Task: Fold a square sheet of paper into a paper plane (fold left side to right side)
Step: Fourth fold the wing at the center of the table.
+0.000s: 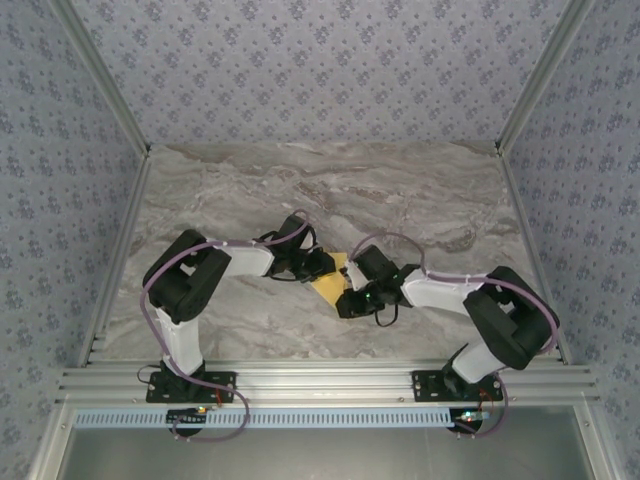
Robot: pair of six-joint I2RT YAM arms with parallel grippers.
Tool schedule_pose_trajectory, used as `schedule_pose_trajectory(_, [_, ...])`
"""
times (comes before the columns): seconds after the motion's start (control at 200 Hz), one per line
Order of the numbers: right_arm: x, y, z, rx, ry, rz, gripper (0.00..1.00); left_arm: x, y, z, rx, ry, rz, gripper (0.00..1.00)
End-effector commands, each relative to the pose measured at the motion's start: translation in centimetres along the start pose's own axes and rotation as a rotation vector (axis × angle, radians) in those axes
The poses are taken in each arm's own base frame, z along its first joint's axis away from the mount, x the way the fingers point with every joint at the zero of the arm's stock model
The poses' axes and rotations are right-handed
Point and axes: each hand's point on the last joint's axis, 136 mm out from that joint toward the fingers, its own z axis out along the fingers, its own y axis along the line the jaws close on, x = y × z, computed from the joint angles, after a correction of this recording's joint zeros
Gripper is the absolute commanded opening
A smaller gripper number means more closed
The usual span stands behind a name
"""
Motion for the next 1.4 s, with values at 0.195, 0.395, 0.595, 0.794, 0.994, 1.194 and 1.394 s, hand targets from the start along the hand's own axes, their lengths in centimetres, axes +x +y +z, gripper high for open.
schedule_pose_trajectory(0.195, [-2.2,3.5,-2.9,-0.121,-0.073,-0.006,0.18,1.4,4.1,0.4,-0.129,0.033,-0.057,0.19])
schedule_pose_trajectory(0.395, [-3.2,3.0,-1.1,-0.124,-0.059,0.02,0.18,1.4,4.0,0.4,-0.126,0.034,-0.056,0.2])
schedule_pose_trajectory(0.595, [-2.6,0.7,0.3,-0.051,-0.021,0.065,0.17,1.5,4.1,0.5,-0.129,0.035,-0.055,0.2])
schedule_pose_trajectory(0.794, [-0.4,-1.0,0.9,-0.012,0.027,0.103,0.17,1.4,4.1,0.5,-0.133,0.033,-0.053,0.19])
schedule_pose_trajectory(0.994, [2.1,-1.4,1.2,-0.017,0.075,0.122,0.17,1.3,4.3,0.4,-0.137,0.034,-0.053,0.19])
schedule_pose_trajectory(1.194, [3.7,-1.9,0.9,-0.009,0.094,0.142,0.17,1.2,4.4,0.2,-0.143,0.027,-0.056,0.2])
schedule_pose_trajectory(1.394, [4.7,-0.4,0.6,-0.081,0.099,0.128,0.17,0.9,4.4,-0.1,-0.141,0.019,-0.056,0.19])
